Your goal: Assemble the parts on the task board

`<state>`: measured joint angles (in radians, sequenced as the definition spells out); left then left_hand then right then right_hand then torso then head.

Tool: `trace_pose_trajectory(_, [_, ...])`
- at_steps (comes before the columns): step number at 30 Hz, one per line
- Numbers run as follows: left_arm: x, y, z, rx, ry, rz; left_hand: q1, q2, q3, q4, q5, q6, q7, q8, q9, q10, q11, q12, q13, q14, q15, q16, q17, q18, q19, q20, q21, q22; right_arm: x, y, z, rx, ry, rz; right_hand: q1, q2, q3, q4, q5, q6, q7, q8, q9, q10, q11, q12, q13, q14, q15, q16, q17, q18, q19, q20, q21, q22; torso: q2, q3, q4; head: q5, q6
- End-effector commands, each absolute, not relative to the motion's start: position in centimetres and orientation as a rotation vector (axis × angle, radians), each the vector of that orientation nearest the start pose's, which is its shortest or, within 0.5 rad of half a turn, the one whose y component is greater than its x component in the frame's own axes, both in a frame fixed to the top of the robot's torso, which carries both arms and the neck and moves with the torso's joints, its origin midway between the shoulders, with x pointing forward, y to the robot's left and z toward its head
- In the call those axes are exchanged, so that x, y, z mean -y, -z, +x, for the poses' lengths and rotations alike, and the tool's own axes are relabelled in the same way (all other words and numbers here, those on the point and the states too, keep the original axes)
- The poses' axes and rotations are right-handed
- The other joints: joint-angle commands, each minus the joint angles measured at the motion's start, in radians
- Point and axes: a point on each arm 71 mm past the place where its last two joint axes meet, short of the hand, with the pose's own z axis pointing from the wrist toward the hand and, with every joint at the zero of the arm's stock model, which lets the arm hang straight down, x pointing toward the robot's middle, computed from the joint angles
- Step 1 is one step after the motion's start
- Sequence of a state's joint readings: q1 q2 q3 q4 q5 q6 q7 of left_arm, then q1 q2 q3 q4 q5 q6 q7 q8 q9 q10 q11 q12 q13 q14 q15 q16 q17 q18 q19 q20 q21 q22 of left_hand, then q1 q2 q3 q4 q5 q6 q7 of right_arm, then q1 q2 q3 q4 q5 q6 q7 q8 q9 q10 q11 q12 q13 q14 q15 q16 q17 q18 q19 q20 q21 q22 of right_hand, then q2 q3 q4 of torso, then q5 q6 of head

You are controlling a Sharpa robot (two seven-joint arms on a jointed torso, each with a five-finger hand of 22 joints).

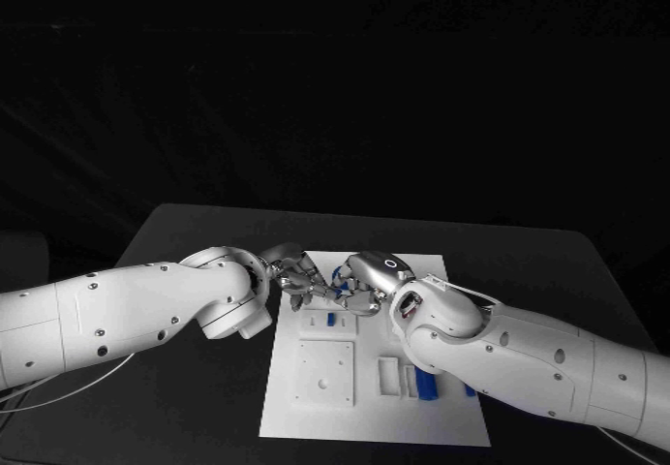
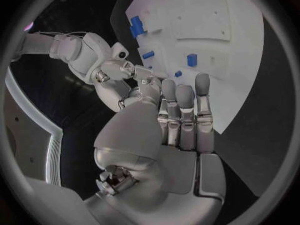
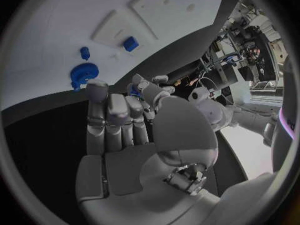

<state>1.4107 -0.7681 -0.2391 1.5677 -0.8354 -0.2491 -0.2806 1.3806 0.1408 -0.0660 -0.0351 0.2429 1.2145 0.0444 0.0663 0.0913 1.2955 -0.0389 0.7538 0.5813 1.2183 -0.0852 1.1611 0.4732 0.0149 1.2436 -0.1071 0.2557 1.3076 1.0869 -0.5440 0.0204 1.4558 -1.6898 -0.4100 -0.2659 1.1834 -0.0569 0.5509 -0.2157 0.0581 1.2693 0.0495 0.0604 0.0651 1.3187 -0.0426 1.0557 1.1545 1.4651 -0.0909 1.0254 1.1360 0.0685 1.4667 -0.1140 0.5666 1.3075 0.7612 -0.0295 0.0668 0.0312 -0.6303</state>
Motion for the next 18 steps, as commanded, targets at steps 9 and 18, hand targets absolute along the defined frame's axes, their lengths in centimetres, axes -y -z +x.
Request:
trace_pose_trajectory(9, [-16.13,17.46,48.33,-2.019,0.815,-0.297,-0.054,-0.048,0.275,-0.053,-0.073,0.012,0.0,0.005,0.02,0.022,0.001,-0.018,-0.006,0.006,-0.001,0.005,-0.002,0.009,-0.012,0.005,0.034,0.021,6.53,20.29,46.73,-1.535,-0.721,-0.269,0.001,0.007,0.001,-0.004,-0.001,0.009,0.001,0.003,0.0,-0.002,0.001,-0.004,-0.002,-0.003,-0.001,0.002,0.0,-0.009,0.045,0.0,-0.006,0.062,0.0,0.0002,-0.0004,0.0,0.0])
trace_pose_trajectory(18, [-16.12,17.43,48.34,-2.014,0.832,-0.303,-0.076,-0.063,0.336,-0.057,-0.07,0.028,-0.003,0.004,0.034,0.031,0.002,-0.02,-0.004,0.008,-0.001,0.007,-0.004,0.014,-0.019,0.006,0.053,0.021,6.68,20.32,46.78,-1.539,-0.724,-0.258,0.0,0.009,0.0,0.0,-0.005,0.003,0.001,0.003,0.0,-0.009,0.002,-0.019,-0.015,-0.004,-0.001,-0.005,-0.005,-0.008,0.044,0.0,-0.016,0.059,0.0,-0.0004,0.0007,0.0,-0.001])
